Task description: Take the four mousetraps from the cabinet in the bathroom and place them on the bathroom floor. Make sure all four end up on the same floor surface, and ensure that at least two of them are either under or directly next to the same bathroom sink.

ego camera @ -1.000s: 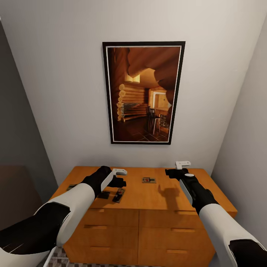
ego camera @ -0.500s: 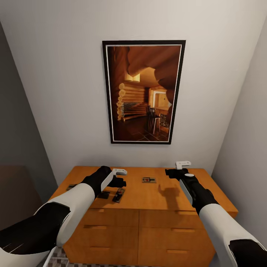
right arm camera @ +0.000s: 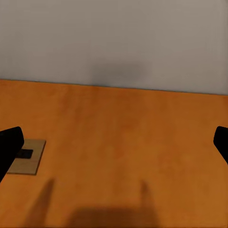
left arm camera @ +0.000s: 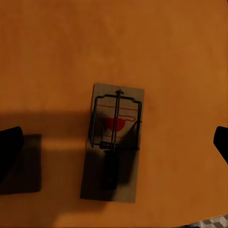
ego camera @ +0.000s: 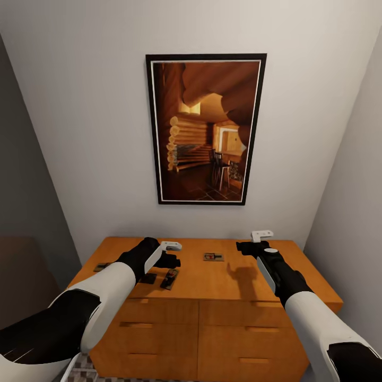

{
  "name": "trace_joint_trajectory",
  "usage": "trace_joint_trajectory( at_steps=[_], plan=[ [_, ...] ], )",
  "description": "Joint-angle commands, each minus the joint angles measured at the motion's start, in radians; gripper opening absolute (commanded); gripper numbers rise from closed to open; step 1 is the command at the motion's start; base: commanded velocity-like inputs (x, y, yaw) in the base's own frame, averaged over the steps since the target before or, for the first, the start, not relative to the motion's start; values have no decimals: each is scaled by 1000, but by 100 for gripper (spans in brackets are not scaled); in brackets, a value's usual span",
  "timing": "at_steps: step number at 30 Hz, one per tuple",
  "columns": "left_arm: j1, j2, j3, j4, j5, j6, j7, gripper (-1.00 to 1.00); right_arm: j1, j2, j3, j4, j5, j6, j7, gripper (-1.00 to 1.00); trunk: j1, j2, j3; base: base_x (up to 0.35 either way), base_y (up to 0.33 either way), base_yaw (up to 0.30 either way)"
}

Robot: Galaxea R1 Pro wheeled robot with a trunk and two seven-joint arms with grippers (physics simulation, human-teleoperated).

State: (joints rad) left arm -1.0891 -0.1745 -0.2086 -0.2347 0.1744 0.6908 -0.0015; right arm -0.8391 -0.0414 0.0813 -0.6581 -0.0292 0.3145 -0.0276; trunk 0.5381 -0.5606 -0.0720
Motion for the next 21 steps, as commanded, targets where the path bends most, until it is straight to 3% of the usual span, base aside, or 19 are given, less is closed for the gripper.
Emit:
trace_joint_trajectory(
  at_steps=[1,21],
  plan=[
    [0,0,0,0,0,0,0,100,0,0,0,0,0,0,0,100,4,-7,-3,0,0,0],
    [0,0,-1,3,0,10,-2,100,0,0,0,0,0,0,0,100,73,-133,-60,0,0,0]
  ],
)
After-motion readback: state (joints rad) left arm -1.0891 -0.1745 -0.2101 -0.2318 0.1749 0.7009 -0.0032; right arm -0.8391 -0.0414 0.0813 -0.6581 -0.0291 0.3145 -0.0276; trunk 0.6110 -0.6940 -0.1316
